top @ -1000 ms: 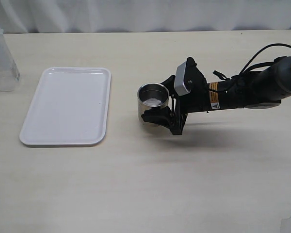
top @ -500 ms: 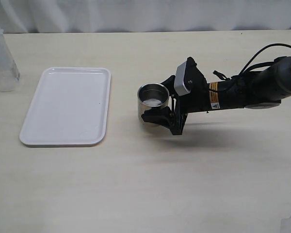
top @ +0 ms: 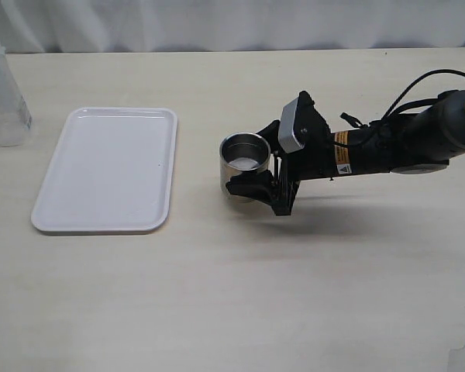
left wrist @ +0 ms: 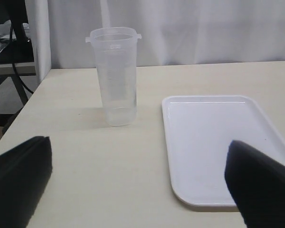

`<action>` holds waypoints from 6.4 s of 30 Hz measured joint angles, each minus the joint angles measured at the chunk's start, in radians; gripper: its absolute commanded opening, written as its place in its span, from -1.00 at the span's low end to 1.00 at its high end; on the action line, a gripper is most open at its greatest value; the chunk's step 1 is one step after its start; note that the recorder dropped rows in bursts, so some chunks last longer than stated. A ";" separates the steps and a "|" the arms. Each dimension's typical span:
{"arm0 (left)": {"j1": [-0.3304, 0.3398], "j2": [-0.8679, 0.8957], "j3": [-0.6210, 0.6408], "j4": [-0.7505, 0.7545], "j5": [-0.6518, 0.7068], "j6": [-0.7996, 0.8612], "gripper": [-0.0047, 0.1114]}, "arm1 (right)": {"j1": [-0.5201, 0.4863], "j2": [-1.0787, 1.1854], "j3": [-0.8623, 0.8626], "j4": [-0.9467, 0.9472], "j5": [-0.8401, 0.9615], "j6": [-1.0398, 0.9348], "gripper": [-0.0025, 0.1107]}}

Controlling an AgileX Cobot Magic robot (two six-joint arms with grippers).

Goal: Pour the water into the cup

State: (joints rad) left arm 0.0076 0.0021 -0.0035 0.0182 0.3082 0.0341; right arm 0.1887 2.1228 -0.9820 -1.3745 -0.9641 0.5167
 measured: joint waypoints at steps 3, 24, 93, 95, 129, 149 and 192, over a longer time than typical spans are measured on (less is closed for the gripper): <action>0.000 0.000 0.000 0.000 0.002 0.000 0.66 | 0.000 0.000 0.000 0.000 0.000 0.000 -0.88; 0.000 0.000 0.000 -0.004 0.004 0.000 0.66 | 0.000 0.000 0.000 0.000 0.000 0.000 -0.88; 0.000 0.000 0.000 -0.004 0.006 -0.002 0.66 | 0.007 0.000 -0.031 0.098 0.004 0.014 -0.88; 0.000 0.000 0.000 -0.004 0.006 -0.002 0.66 | 0.026 0.000 -0.047 0.105 0.032 0.014 -0.88; 0.000 0.000 0.000 -0.004 0.006 -0.004 0.66 | 0.356 0.283 -0.604 0.085 0.191 0.368 -0.88; 0.000 0.000 0.000 -0.004 0.006 -0.004 0.66 | 0.393 0.384 -0.728 0.013 0.243 0.428 0.63; 0.000 0.000 0.000 -0.004 0.006 -0.004 0.66 | 0.393 0.046 -0.737 -0.220 0.308 0.746 -0.26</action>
State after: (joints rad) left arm 0.0076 0.0021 -0.0035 0.0144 0.3138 0.0300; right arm 0.5820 2.1692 -1.7186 -1.5942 -0.6565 1.2623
